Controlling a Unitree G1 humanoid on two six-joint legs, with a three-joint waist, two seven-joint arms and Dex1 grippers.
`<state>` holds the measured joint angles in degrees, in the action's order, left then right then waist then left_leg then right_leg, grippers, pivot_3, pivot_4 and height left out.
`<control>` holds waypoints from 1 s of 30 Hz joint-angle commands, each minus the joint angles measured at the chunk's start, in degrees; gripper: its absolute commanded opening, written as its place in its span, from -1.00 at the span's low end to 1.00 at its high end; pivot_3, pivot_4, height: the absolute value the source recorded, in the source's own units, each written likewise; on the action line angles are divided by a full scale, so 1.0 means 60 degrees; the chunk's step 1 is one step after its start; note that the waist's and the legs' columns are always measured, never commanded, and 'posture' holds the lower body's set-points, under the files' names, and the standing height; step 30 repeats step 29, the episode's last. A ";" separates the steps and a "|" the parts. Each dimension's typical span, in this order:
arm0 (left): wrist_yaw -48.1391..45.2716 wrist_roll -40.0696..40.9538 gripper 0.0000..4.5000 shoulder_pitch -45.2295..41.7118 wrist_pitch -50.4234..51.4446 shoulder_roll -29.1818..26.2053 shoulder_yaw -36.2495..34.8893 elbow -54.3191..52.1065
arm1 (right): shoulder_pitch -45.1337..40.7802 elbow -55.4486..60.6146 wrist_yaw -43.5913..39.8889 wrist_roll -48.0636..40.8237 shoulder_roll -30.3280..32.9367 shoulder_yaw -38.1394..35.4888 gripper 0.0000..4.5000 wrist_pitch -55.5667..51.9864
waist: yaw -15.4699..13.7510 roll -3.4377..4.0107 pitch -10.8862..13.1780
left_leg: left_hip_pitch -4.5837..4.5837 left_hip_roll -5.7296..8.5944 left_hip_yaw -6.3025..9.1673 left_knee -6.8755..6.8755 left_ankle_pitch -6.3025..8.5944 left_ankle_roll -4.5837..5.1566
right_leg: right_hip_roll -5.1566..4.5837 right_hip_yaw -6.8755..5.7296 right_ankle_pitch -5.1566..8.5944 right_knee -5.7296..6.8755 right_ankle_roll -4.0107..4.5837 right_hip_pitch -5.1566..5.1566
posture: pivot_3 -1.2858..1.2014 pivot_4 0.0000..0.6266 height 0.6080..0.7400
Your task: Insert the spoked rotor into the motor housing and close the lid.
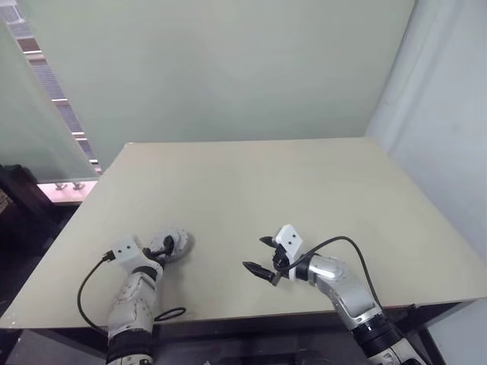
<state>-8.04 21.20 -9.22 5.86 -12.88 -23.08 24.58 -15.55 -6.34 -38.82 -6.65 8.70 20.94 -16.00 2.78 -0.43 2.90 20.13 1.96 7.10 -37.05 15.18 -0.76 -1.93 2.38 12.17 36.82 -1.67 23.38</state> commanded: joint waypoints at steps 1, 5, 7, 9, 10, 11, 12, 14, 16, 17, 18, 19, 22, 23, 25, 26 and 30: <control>-0.0155 -0.0047 0.99 0.0173 -0.0950 0.0052 -0.0075 -0.0984 | -0.0166 0.0139 0.0072 0.0032 -0.0051 -0.0144 1.00 0.0201 | -0.0002 0.0000 0.0000 | 0.0000 0.0000 0.0002 0.0000 0.0000 0.0000 | 0.0000 -0.0002 -0.0001 0.0000 0.0002 0.0000 | 0.03 -1.00 1.00; -0.0878 0.0515 0.99 0.0751 -0.1138 0.0126 -0.0024 -0.2537 | -0.0157 0.0136 0.0207 -0.0077 -0.0047 -0.0403 1.00 0.0206 | -0.0014 0.0000 0.0000 | 0.0003 -0.0004 0.0004 -0.0001 -0.0001 -0.0001 | 0.0001 -0.0007 -0.0007 0.0000 0.0012 0.0000 | 0.03 -1.00 1.00; -0.1480 0.0800 0.99 0.1162 -0.0730 0.0001 0.0296 -0.3600 | -0.0148 0.0184 0.0242 -0.0209 0.0003 -0.0618 1.00 0.0135 | -0.0016 0.0000 0.0001 | 0.0003 -0.0005 0.0000 -0.0002 -0.0001 -0.0001 | 0.0000 -0.0005 -0.0007 0.0000 0.0013 -0.0001 | 0.03 -1.00 1.00; -0.2145 0.1097 0.99 0.1602 -0.0065 -0.0264 0.0779 -0.4729 | -0.0155 0.0245 0.0221 -0.0326 0.0116 -0.0860 1.00 0.0007 | -0.0005 0.0002 0.0001 | 0.0003 -0.0004 -0.0008 -0.0003 0.0000 0.0000 | -0.0001 -0.0001 -0.0007 -0.0002 0.0013 -0.0002 | 0.03 -1.00 1.00; -0.2518 0.1239 0.99 0.1831 0.0330 -0.0493 0.1097 -0.5296 | -0.0167 0.0268 0.0223 -0.0362 0.0200 -0.1002 1.00 -0.0030 | -0.0003 0.0004 0.0003 | 0.0003 -0.0001 -0.0008 -0.0003 0.0000 0.0000 | -0.0001 0.0000 -0.0007 -0.0003 0.0013 -0.0005 | 0.03 -1.00 1.00; -0.2820 0.1333 0.99 0.2009 0.0689 -0.0715 0.1382 -0.5755 | -0.0183 0.0287 0.0234 -0.0391 0.0277 -0.1134 1.00 -0.0064 | -0.0003 0.0005 0.0004 | 0.0004 0.0000 -0.0009 -0.0004 0.0000 0.0001 | -0.0001 0.0001 -0.0006 -0.0003 0.0014 -0.0005 | 0.03 -1.00 1.00; -0.3092 0.1387 0.99 0.2162 0.1058 -0.0963 0.1700 -0.6181 | -0.0200 0.0315 0.0280 -0.0405 0.0376 -0.1291 1.00 -0.0098 | 0.0001 0.0007 0.0005 | 0.0004 0.0000 -0.0009 -0.0005 0.0000 0.0002 | -0.0001 0.0001 -0.0005 -0.0004 0.0015 -0.0006 | 0.03 -1.00 1.00; -0.3466 0.1404 0.99 0.2364 0.1607 -0.1332 0.2203 -0.6818 | -0.0201 0.0388 0.0406 -0.0403 0.0543 -0.1555 1.00 -0.0131 | 0.0008 0.0010 0.0007 | 0.0001 -0.0002 -0.0015 -0.0007 0.0000 0.0002 | 0.0000 0.0001 -0.0005 -0.0002 0.0015 -0.0007 | 0.03 -1.00 1.00; -0.3645 0.1280 0.99 0.2441 0.2053 -0.1552 0.2771 -0.7341 | -0.0111 0.0544 0.0546 -0.0402 0.0741 -0.1837 1.00 -0.0205 | 0.0008 0.0014 0.0009 | -0.0006 -0.0008 -0.0023 -0.0006 -0.0001 0.0002 | 0.0003 0.0001 -0.0004 -0.0001 0.0016 -0.0008 | 0.03 -1.00 1.00; -0.3701 0.1233 0.99 0.2425 0.2241 -0.1610 0.3017 -0.7506 | -0.0034 0.0623 0.0617 -0.0386 0.0842 -0.1965 1.00 -0.0182 | 0.0005 0.0014 0.0008 | -0.0008 -0.0011 -0.0025 -0.0006 -0.0001 0.0003 | 0.0004 0.0001 -0.0004 0.0000 0.0016 -0.0008 | 0.03 -1.00 1.00; -0.3720 0.1224 0.99 0.2397 0.2405 -0.1637 0.3195 -0.7611 | 0.0046 0.0700 0.0662 -0.0374 0.0927 -0.2064 1.00 -0.0153 | 0.0006 0.0014 0.0008 | -0.0010 -0.0013 -0.0026 -0.0006 -0.0001 0.0003 | 0.0006 0.0001 -0.0004 0.0001 0.0016 -0.0009 | 0.03 -1.00 1.00; -0.3732 0.1229 0.99 0.2357 0.2531 -0.1623 0.3340 -0.7644 | 0.0154 0.0810 0.0701 -0.0375 0.1002 -0.2159 1.00 -0.0152 | 0.0006 0.0014 0.0008 | -0.0012 -0.0015 -0.0026 -0.0006 -0.0001 0.0003 | 0.0008 0.0001 -0.0004 0.0001 0.0016 -0.0011 | 0.03 -1.00 1.00; -0.3852 0.1124 0.99 0.2359 0.2664 -0.1621 0.3658 -0.7551 | 0.0478 0.1129 0.0772 -0.0447 0.1148 -0.2342 1.00 -0.0222 | 0.0008 0.0014 0.0008 | -0.0015 -0.0020 -0.0026 -0.0002 -0.0001 0.0004 | 0.0012 0.0000 -0.0004 0.0002 0.0016 -0.0011 | 0.03 -1.00 1.00; -0.3881 0.1069 0.99 0.2388 0.2648 -0.1617 0.3709 -0.7454 | 0.0586 0.1209 0.0772 -0.0460 0.1188 -0.2384 1.00 -0.0224 | 0.0009 0.0014 0.0008 | -0.0016 -0.0025 -0.0030 0.0000 0.0000 0.0004 | 0.0014 0.0000 -0.0004 0.0002 0.0016 -0.0010 | 0.03 -1.00 1.00; -0.3965 0.0994 0.99 0.2421 0.2543 -0.1600 0.3712 -0.7237 | 0.0728 0.1305 0.0771 -0.0450 0.1235 -0.2394 1.00 -0.0237 | 0.0009 0.0016 0.0009 | -0.0018 -0.0030 -0.0037 0.0005 0.0000 0.0004 | 0.0015 0.0001 -0.0004 0.0002 0.0016 -0.0007 | 0.03 -1.00 1.00; -0.3994 0.0948 0.99 0.2432 0.2494 -0.1584 0.3700 -0.7122 | 0.0791 0.1349 0.0761 -0.0446 0.1255 -0.2384 1.00 -0.0258 | 0.0009 0.0018 0.0011 | -0.0021 -0.0034 -0.0038 0.0006 0.0000 0.0004 | 0.0017 0.0000 -0.0003 0.0002 0.0017 -0.0007 | 0.03 -1.00 1.00; -0.4060 0.0794 0.99 0.2439 0.2369 -0.1572 0.3701 -0.6849 | 0.0851 0.1342 0.0732 -0.0431 0.1271 -0.2351 1.00 -0.0276 | 0.0006 0.0020 0.0011 | -0.0027 -0.0042 -0.0047 0.0003 -0.0001 0.0004 | 0.0019 -0.0002 0.0001 0.0002 0.0023 -0.0011 | 0.03 -1.00 1.00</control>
